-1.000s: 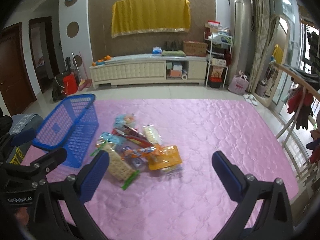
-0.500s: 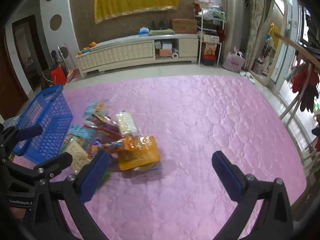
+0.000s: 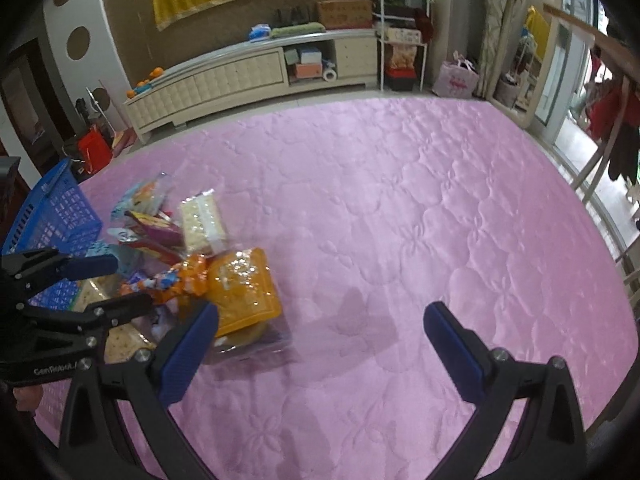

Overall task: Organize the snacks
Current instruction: 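Grasp the orange stick snack with the left tool while the right tool grasps the orange pouch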

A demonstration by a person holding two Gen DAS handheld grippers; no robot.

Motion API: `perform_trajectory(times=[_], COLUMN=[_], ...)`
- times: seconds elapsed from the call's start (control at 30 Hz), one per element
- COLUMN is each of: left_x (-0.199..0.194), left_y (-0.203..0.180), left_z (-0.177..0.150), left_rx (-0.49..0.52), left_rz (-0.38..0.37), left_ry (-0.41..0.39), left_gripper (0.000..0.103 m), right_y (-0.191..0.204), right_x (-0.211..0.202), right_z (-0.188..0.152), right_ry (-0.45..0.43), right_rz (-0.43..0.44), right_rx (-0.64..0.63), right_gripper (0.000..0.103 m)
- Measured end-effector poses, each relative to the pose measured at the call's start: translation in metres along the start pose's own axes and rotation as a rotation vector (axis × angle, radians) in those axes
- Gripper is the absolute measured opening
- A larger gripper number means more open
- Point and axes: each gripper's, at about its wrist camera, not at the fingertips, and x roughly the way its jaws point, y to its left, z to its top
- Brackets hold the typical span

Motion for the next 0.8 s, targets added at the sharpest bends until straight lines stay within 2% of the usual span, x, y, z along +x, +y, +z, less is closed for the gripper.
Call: perform_trajectory(times=[0.17,0.27,0.33,0.47,0.53,0.63,0.8], left_x=[0.012,0.015,0.015,0.018,0.017,0.008,-0.018], left_y=[-0.002,0.000,0.002,0.003,0.003,0.009,0.020], left_z=[0.005,0.007,0.006,0.000,-0.003,-0.009,-0.022], left_rx=[0.030,0.021,0.006,-0.001,-0.012,-0.058,-0.126], left_rz=[-0.023,-0.027,-0.038,-0.058,-0.062,-0.081,-0.063], left_ry=[0.033,0.039,0.038,0.025,0.018,-0.003,-0.058], left_gripper=[0.050,0.034,0.030,0.024,0.018,0.015,0.012], right_y=[-0.003,-0.004,-0.003,0.001,0.004,0.012,0.027], right_x=[0.007,0.005,0.006,0.006,0.004,0.003,0.003], right_z=[-0.001,-0.001,-0.001,0.001,0.002,0.003,0.005], right_ry=[0.017,0.018,0.019,0.015,0.011,0.010,0.019], right_rz=[0.006,0.008,0.009,0.013,0.018,0.028,0.060], right_rx=[0.004,0.001,0.001,-0.013,-0.028,-0.056,-0.128], right_gripper=[0.103,0.103,0.103,0.103,0.103,0.103,0.103])
